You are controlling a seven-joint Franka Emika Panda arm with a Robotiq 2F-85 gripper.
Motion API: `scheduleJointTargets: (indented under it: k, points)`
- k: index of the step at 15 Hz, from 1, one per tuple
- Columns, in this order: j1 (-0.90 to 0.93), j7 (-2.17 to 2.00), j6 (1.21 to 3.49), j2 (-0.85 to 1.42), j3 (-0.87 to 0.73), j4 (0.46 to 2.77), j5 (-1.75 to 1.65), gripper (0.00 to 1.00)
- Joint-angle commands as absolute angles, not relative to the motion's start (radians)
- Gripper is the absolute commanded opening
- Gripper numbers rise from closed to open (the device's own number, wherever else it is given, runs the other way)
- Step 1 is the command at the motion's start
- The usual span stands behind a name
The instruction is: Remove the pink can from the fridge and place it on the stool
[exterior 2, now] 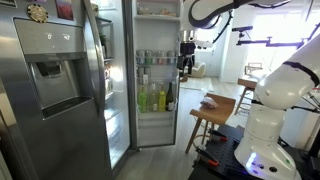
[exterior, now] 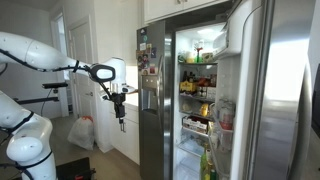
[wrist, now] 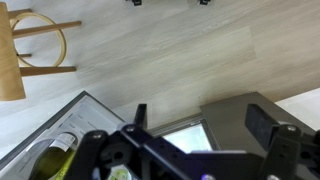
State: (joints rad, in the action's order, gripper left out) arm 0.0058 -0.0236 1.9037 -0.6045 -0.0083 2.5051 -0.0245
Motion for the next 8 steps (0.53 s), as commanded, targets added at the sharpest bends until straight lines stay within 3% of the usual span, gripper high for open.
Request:
scheduleJointTargets:
  k: [1, 8]
  points:
    - [-0.002, -0.025, 1.912, -0.581, -0.001, 2.488, -0.029, 1.00]
    - [-0.014, -0.039, 2.065, -0.463, 0.008, 2.404, -0.072, 1.00]
